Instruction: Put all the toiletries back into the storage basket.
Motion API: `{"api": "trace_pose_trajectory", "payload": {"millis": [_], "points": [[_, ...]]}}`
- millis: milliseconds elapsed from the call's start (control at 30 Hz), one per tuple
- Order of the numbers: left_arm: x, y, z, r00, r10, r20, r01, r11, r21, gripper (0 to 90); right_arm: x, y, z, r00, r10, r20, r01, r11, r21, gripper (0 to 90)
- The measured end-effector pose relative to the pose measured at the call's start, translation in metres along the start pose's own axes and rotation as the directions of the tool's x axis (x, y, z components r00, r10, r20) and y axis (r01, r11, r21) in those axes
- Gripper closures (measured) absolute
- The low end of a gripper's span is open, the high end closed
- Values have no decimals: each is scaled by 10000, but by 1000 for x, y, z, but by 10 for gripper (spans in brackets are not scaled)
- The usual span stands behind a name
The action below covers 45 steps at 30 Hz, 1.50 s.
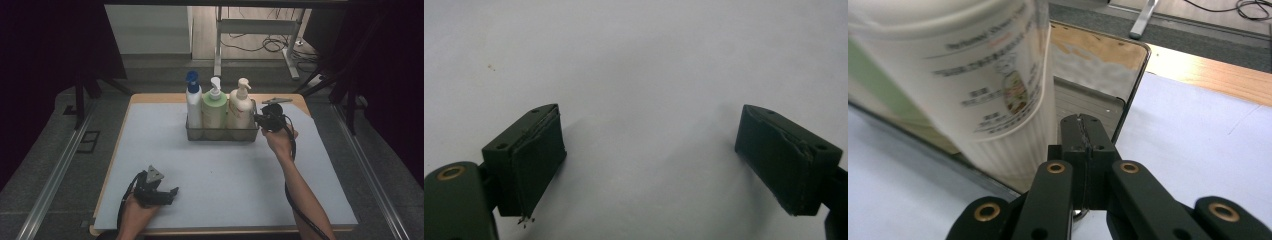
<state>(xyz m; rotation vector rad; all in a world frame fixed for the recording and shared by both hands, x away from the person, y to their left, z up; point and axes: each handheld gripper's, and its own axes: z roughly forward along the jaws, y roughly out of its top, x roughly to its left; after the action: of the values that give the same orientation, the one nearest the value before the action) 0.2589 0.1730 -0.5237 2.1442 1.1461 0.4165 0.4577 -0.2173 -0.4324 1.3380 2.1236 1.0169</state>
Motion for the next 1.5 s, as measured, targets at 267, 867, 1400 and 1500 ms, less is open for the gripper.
{"api": "trace_pose_trajectory", "payload": {"millis": [267,867,1400,1500], "points": [[0,0,0,10000,4,-1,-4,10000,3,121,1,3,16,9996,207,182,-210,9996,169,897],[0,0,0,10000,19,1,-19,10000,22,121,4,-3,34,9998,215,-6,-215,9987,459,897],[0,0,0,10000,20,3,-20,10000,21,121,15,-6,38,9994,11,-337,9,9983,587,897],[0,0,0,10000,17,2,-17,10000,22,121,20,-6,38,9991,-82,-406,106,9981,604,897]]}}
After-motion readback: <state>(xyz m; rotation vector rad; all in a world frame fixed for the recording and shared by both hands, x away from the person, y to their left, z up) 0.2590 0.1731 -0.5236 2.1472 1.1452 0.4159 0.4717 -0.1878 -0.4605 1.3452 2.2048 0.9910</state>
